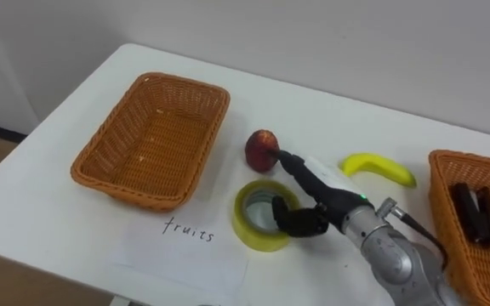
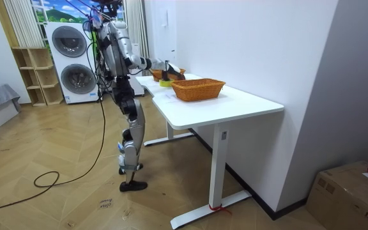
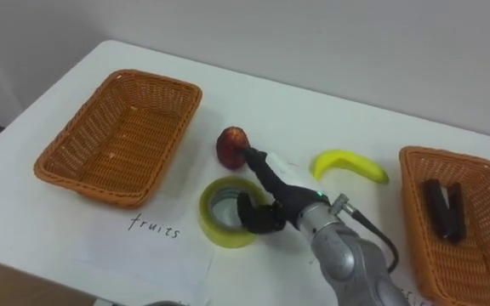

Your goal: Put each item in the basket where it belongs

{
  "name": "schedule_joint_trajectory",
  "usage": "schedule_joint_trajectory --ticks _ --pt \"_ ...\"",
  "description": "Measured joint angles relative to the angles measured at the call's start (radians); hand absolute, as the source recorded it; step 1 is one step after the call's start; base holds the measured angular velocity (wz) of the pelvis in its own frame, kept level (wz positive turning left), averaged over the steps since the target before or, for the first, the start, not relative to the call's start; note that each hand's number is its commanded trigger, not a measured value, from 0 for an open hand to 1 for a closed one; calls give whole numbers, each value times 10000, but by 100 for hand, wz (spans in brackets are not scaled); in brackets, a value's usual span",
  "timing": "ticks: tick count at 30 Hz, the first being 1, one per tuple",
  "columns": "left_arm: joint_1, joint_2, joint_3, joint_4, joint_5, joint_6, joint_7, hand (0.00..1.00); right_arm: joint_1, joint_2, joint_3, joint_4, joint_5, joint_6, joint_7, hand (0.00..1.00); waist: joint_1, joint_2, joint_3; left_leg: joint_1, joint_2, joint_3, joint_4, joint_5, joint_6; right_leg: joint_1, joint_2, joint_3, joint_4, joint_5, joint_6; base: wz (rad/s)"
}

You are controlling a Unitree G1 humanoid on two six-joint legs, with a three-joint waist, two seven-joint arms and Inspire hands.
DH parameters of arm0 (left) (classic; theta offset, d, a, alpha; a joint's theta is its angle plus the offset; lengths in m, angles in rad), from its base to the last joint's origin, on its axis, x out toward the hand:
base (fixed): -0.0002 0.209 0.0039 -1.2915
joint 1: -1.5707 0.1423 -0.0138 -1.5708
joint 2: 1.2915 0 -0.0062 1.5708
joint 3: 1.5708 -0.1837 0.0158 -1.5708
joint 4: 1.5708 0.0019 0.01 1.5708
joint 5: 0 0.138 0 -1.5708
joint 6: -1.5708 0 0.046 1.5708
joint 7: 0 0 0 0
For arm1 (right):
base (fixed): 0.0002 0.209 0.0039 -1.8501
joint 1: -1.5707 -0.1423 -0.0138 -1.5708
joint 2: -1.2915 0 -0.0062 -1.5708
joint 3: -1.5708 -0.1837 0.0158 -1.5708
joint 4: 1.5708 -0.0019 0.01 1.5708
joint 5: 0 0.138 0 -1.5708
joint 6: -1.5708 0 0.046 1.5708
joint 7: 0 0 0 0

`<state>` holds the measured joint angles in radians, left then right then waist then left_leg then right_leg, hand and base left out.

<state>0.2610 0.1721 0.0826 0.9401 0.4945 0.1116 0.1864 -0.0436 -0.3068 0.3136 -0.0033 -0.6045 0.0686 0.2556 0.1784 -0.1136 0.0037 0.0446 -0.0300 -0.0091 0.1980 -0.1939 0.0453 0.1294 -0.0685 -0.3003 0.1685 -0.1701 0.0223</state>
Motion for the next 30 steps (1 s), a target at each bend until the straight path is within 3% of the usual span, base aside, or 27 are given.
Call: schedule_joint_trajectory --ticks 5,12,17,20,30 --pt "58 176 26 9 -15 -32 -42 0 -619 -249 -799 6 -6 257 206 0 184 -266 125 -14 -2 -18 -8 0 0 -7 5 -16 -16 0 0 0" --pt "143 197 323 157 -1 -23 -215 0 -807 -328 -1491 -27 -129 372 465 0 181 -441 14 43 -6 -31 -24 1 1 21 13 7 -18 0 0 0" --pt "148 349 450 243 -26 -102 -215 0 -1006 -665 -1583 -29 565 381 553 0 200 -524 36 235 1 -31 -127 0 0 154 23 -7 -19 0 1 0" --pt "157 411 728 243 -26 -105 -214 0 -1213 -706 -1800 -29 587 381 650 0 189 -614 70 238 2 -32 -124 0 0 160 23 -5 -19 0 1 0" --pt "340 433 1223 182 -2 -74 -462 0 -1352 -836 -1842 -37 507 665 1082 0 255 -682 64 190 -6 -50 -147 -6 9 137 13 -22 -17 -1 2 0"
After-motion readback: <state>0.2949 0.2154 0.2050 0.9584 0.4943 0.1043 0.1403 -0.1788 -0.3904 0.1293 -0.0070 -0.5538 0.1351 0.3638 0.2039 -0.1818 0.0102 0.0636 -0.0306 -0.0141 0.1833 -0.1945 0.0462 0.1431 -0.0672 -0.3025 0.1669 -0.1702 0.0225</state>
